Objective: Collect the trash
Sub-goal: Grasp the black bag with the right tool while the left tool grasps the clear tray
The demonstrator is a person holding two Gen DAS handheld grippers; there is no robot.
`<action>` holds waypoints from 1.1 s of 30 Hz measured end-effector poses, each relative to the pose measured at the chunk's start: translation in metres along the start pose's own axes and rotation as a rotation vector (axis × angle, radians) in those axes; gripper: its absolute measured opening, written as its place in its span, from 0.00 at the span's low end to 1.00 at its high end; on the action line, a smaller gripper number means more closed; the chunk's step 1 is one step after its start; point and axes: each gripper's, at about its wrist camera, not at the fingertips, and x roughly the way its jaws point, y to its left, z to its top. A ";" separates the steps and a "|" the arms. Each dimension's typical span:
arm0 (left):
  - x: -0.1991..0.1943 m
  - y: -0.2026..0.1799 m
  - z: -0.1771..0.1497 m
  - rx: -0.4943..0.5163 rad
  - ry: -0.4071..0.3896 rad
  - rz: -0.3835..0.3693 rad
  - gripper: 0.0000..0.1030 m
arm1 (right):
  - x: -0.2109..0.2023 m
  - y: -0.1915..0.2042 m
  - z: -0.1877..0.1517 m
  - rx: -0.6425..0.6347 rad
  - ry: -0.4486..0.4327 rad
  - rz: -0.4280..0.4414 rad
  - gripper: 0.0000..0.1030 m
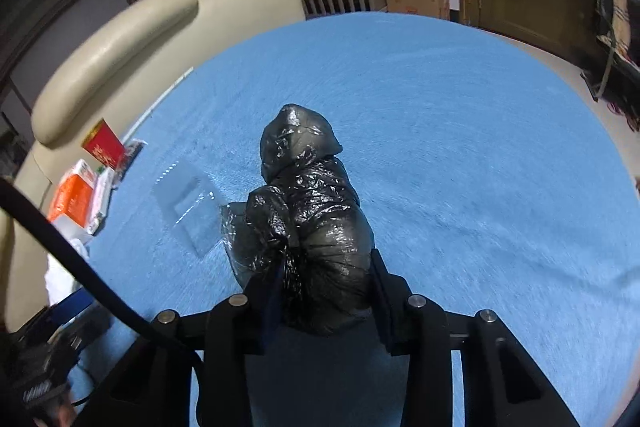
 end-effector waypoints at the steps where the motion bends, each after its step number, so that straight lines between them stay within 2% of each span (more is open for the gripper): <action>1: 0.004 -0.006 0.004 -0.001 -0.006 0.000 0.78 | -0.001 -0.001 -0.001 0.015 -0.004 0.006 0.39; 4: 0.020 -0.029 0.019 -0.002 -0.023 0.024 0.78 | -0.001 0.001 -0.001 0.041 -0.016 0.019 0.39; 9: 0.047 -0.054 0.040 -0.016 -0.051 0.165 0.78 | -0.004 -0.001 -0.004 0.100 -0.050 0.050 0.39; 14: 0.063 -0.059 0.054 -0.032 -0.073 0.279 0.78 | -0.022 -0.003 -0.012 0.128 -0.078 0.071 0.39; 18: 0.085 -0.055 0.059 -0.018 -0.015 0.317 0.78 | -0.031 -0.008 -0.017 0.130 -0.082 0.078 0.39; 20: 0.092 -0.049 0.058 -0.017 0.008 0.281 0.78 | -0.033 -0.007 -0.019 0.132 -0.084 0.080 0.39; 23: 0.091 -0.039 0.054 -0.008 0.015 0.210 0.60 | -0.036 -0.010 -0.020 0.132 -0.089 0.079 0.39; 27: 0.078 -0.028 0.046 0.027 0.022 0.164 0.56 | -0.039 -0.008 -0.022 0.135 -0.094 0.074 0.39; 33: 0.034 0.003 0.022 0.018 0.000 0.087 0.56 | -0.051 -0.008 -0.032 0.144 -0.108 0.056 0.39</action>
